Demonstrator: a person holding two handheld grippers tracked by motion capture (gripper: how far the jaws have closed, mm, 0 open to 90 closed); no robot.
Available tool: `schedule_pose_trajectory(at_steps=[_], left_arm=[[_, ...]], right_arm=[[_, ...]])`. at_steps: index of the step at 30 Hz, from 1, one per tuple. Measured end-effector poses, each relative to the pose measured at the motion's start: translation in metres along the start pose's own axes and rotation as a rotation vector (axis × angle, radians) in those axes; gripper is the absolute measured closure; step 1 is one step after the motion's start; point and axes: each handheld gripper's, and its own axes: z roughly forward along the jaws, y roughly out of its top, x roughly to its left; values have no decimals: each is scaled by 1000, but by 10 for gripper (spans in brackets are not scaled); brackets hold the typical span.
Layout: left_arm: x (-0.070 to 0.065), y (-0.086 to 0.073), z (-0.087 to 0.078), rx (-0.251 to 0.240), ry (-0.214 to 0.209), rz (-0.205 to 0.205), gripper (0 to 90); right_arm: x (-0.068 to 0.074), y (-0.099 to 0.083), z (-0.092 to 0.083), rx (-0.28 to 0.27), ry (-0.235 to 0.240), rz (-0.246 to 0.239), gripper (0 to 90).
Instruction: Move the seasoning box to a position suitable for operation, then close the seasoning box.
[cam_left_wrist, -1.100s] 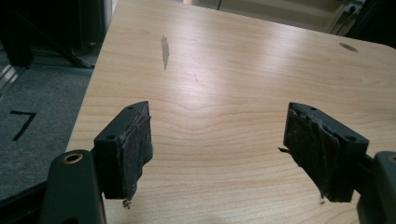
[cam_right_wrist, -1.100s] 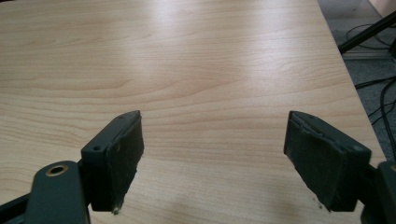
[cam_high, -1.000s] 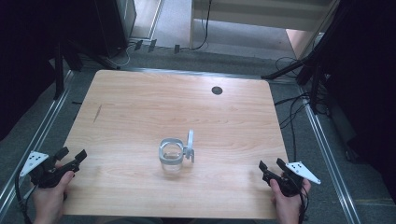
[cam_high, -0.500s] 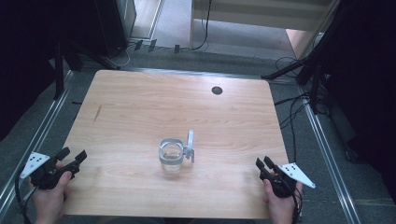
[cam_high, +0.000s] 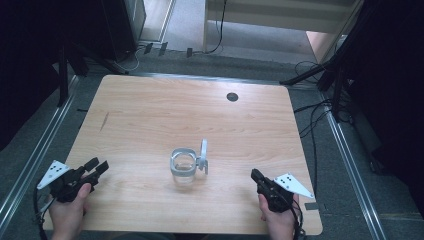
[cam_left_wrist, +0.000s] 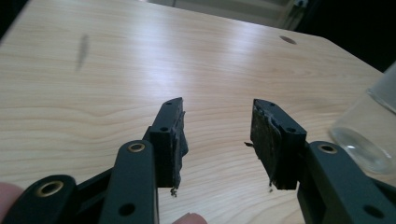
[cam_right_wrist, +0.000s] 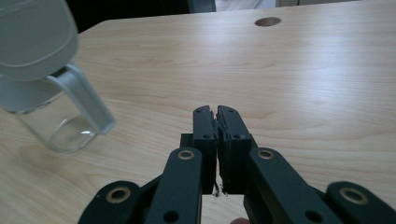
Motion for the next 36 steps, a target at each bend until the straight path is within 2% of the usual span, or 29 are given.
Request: schedule_pose_trajectory(at_steps=[6,7,10,11,13,15,19,22,27,31,36], left_arm=[[-23,-1,14,37,-58,32,571],[-29,-1,17,39,-76,34,575],[-37,-1,22,42,-97,44,580],[-39,-1,23,46,-103,49,591],[-44,-1,27,50,-117,50,595],[-51,-1,32,55,-145,49,624],[-59,-2,38,66,-170,64,700],[-69,-2,43,79,-200,92,750],[-77,1,50,87,-255,80,841],[-85,4,59,94,-287,94,888],[-96,6,73,108,-308,93,900]], right_arm=[[20,0,9,4,53,-7,900],[29,-1,14,11,76,-12,900],[39,-2,19,22,101,-25,900],[50,-4,26,35,129,-44,900],[54,-4,28,40,137,-48,900],[66,-6,37,52,166,-56,900],[79,-5,46,53,191,-76,900],[86,-4,51,51,208,-69,900],[95,-6,58,57,222,-87,900],[94,-6,62,59,215,-81,900],[91,-4,59,49,218,-71,900]])
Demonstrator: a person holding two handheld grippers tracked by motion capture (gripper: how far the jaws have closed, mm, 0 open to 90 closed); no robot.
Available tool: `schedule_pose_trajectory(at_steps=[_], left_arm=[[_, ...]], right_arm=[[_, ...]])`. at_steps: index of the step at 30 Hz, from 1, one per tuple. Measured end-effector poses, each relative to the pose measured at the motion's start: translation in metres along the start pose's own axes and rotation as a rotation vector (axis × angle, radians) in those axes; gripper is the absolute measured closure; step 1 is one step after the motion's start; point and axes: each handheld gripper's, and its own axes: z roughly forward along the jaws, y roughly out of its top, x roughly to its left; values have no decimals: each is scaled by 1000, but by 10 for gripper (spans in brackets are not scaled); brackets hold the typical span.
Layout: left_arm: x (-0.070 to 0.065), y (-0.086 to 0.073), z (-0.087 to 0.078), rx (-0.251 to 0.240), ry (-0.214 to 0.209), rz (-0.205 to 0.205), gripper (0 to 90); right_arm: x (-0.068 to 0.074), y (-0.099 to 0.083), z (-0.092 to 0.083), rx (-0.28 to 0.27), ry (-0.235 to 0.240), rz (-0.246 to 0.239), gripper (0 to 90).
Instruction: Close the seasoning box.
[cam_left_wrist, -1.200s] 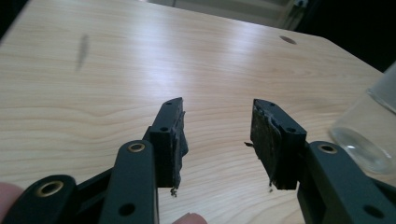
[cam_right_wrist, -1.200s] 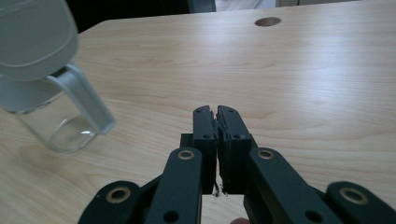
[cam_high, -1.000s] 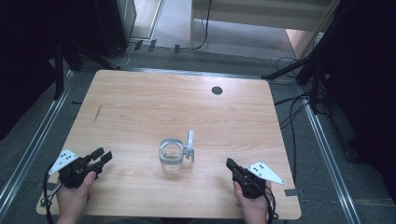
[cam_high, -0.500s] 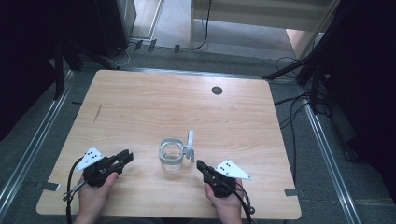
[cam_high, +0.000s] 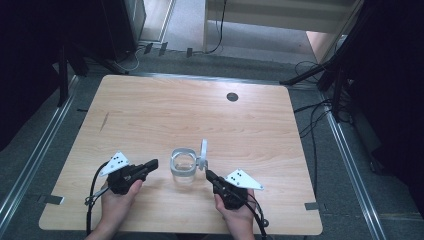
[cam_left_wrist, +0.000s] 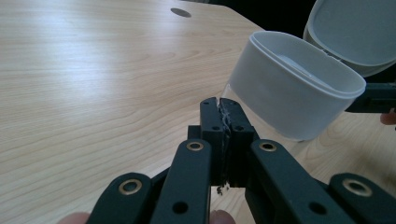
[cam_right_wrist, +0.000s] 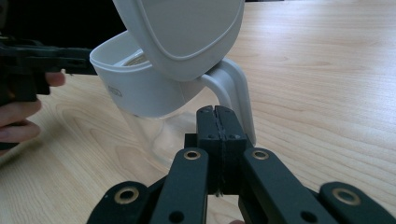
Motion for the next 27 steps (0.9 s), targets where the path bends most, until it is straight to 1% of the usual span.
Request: schedule_pose_trajectory(at_steps=[1,2,3,4,6,8,10,17,19,20,22,24,27], left_arm=[[0,0,0,0,0,0,900],[-1,1,7,8,-4,-4,900],[-1,1,7,8,-4,-4,900],[-1,2,12,9,-7,-16,900],[0,3,16,10,-7,-20,900],[0,3,17,11,-6,-22,900],[0,4,18,12,-17,-22,900],[1,3,20,24,-24,-17,896],[2,3,20,26,-22,-14,894],[2,3,20,27,-22,-11,893],[4,5,22,23,-21,-18,892],[5,6,23,18,-22,-24,892],[4,7,28,17,-27,-26,889]], right_arm=[[0,0,0,0,0,0,900],[-1,0,1,9,8,-5,900],[-2,0,2,12,15,-8,900],[-2,0,4,18,20,-2,900],[-4,0,9,33,25,-9,900],[-6,-1,13,39,19,0,900],[-8,-1,15,43,15,8,900],[-14,0,18,49,-1,3,900],[-17,2,22,45,-2,19,900],[-18,3,24,44,-3,20,900],[-21,6,30,46,-8,33,900],[-23,7,32,46,-10,34,900],[-28,10,39,41,-15,33,900]])
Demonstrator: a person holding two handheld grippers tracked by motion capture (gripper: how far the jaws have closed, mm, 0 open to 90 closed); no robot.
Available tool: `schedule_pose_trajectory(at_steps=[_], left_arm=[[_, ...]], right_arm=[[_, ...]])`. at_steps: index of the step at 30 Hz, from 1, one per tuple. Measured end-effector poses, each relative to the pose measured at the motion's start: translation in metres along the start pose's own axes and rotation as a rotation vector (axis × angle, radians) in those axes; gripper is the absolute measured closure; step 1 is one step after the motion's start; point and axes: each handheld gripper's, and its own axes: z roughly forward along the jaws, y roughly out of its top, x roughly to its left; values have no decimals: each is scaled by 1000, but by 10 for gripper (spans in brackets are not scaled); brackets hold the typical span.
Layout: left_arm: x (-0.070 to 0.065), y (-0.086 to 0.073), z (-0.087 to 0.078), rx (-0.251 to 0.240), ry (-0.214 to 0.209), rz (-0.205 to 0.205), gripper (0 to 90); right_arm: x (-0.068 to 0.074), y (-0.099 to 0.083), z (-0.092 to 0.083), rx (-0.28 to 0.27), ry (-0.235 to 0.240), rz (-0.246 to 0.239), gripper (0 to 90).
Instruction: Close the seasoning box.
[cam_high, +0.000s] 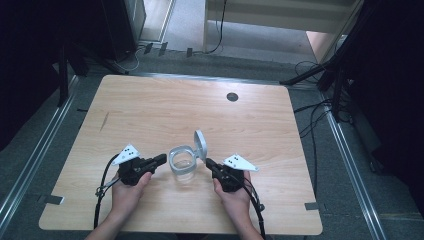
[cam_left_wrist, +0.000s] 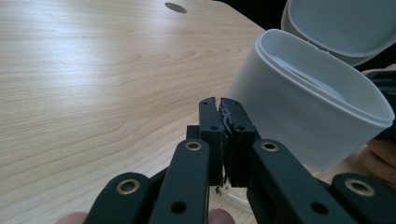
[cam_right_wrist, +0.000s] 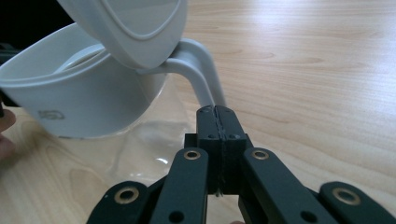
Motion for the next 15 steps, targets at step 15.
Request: schedule_pose_trajectory(at_steps=[15], left_arm=[[9,6,11,-12,3,-29,859]], right_arm=[[0,11,12,2,-5,1,900]])
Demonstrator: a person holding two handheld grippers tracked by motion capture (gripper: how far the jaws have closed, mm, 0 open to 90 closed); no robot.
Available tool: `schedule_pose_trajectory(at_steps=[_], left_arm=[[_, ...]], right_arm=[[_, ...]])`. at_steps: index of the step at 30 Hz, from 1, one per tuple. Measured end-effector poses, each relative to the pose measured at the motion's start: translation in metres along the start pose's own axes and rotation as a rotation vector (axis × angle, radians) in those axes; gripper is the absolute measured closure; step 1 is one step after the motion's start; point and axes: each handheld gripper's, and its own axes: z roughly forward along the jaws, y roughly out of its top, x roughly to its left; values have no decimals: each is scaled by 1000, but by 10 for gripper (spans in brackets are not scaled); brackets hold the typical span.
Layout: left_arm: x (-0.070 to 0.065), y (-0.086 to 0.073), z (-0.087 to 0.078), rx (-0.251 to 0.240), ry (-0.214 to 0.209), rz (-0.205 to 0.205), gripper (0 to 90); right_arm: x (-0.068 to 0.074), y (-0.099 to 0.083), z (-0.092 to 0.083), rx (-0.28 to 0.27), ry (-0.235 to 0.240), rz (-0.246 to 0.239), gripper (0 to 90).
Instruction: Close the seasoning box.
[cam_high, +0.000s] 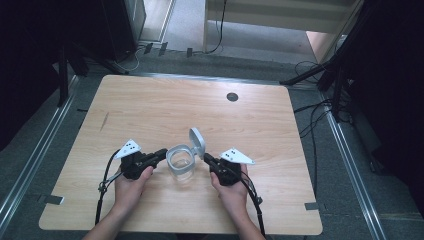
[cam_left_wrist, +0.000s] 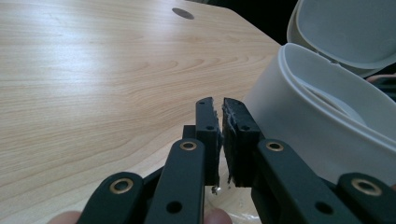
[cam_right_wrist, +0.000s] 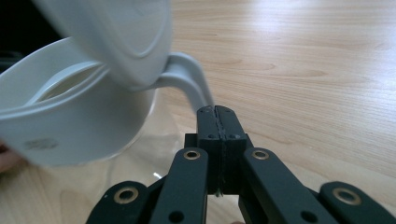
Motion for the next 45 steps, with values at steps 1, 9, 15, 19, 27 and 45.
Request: schedule_pose_trajectory(at_steps=[1,9,15,19,27,45], left_arm=[[0,0,0,4,4,9,861],[-1,0,0,1,-32,22,823],[-8,-1,-2,13,-75,49,831],[-15,-4,-2,22,-88,77,826],[-29,-6,2,29,-125,92,823],[26,-17,-53,-9,203,64,294]], right_arm=[[4,-2,-5,-6,4,-4,900],[44,-13,-22,31,31,42,900],[46,-12,-25,37,-16,42,900],[35,-10,-24,30,-35,52,900],[11,-3,-16,21,-28,30,900],[-30,50,-2,29,-13,24,900]])
